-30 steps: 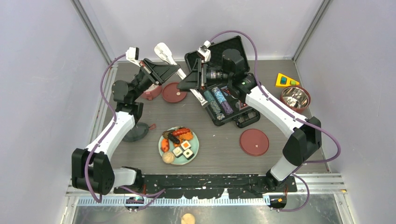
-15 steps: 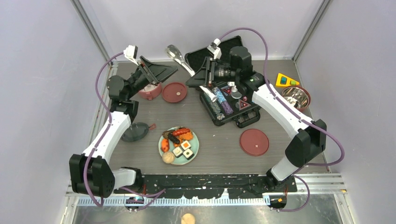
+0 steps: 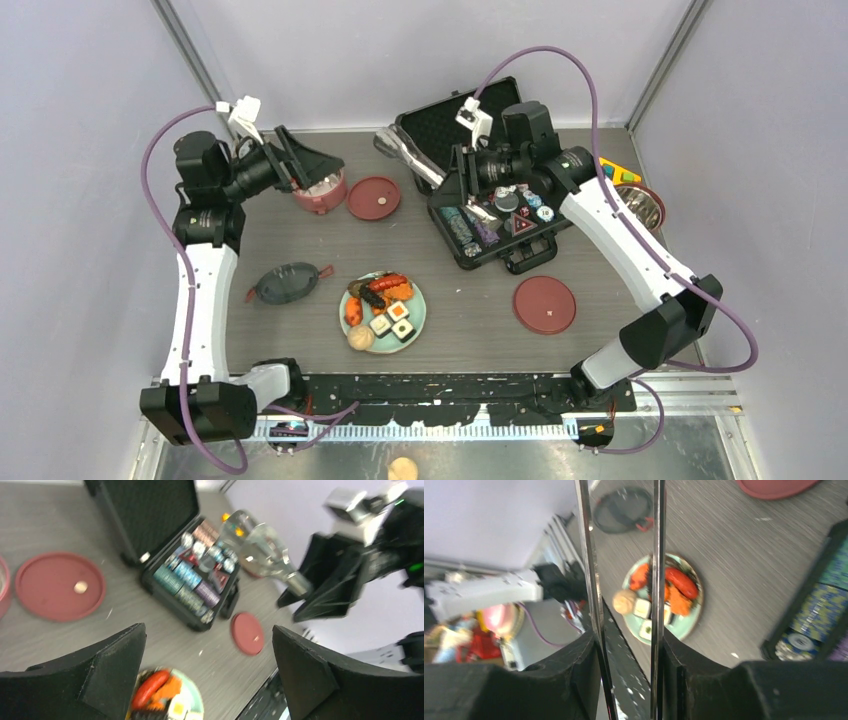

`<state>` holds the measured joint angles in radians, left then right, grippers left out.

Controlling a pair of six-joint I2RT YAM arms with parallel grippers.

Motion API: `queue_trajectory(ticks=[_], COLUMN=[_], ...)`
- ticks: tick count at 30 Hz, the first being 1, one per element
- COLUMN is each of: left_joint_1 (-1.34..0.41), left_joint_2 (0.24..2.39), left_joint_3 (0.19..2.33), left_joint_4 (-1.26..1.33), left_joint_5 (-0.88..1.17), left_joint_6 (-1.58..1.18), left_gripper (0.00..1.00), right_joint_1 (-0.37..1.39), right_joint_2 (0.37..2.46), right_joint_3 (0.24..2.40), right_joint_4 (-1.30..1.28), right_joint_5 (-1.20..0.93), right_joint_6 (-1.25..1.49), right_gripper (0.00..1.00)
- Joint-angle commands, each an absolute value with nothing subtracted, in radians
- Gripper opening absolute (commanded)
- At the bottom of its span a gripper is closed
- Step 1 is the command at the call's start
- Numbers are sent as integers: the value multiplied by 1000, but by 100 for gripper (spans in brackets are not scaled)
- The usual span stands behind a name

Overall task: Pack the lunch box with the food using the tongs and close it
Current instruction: Pick up the clamp at the center of the board, then pick up the fake food from the plate.

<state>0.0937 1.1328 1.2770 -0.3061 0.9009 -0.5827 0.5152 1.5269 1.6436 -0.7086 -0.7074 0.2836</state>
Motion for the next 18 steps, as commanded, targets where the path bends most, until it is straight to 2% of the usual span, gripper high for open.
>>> queue_trajectory(ticks=[1,7,18], left_joint_1=[95,95,178], left_joint_2=[1113,1108,1108], left_joint_3=[1319,1276,1229], left_joint_4=[-741,-771,-703], left_joint_5=[789,725,727], left_joint_6=[-174,-122,-222], left_gripper=[100,100,100], right_joint_1=[522,572,735], right_joint_2=[1474,1460,1435], right_joint_3=[1701,1672,1501], right_joint_4=[-959,-1110,-1034], right_joint_5=[-666,-586,-401], right_joint_6=[-51,-247,-283], right_gripper=[46,47,47])
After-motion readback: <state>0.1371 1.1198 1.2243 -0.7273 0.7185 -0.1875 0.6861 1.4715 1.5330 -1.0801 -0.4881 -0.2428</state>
